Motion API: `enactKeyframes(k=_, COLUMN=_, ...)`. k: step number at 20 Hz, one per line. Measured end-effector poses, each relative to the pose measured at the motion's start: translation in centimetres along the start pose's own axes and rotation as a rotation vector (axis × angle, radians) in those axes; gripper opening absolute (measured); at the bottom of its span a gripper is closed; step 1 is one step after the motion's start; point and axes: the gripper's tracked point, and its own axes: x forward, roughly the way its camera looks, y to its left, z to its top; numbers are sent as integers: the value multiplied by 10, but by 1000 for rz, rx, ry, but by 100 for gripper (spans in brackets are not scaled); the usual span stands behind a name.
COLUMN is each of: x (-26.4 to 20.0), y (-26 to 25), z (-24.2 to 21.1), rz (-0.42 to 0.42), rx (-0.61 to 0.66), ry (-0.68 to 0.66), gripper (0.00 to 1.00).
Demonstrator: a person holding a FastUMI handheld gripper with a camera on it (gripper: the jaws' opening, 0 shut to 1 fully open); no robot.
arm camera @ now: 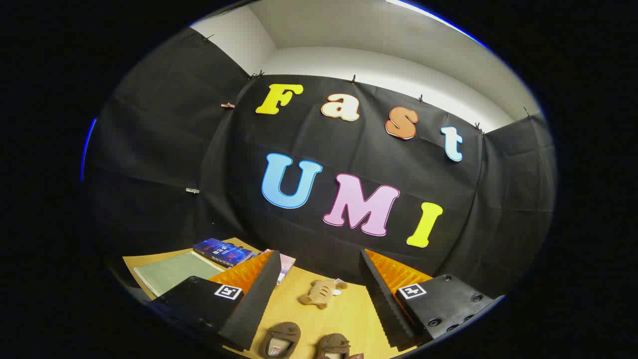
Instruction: Open the storage box then place both shoes into the box .Put the left shoe in first, then the right shoe, with the right side of both shoes facing outward in a uniform manner.
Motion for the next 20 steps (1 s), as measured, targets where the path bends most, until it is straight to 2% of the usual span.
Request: enactKeyframes(k=20, x=0, y=4, z=-6, rz=18, rx=13, ry=33, gripper=97)
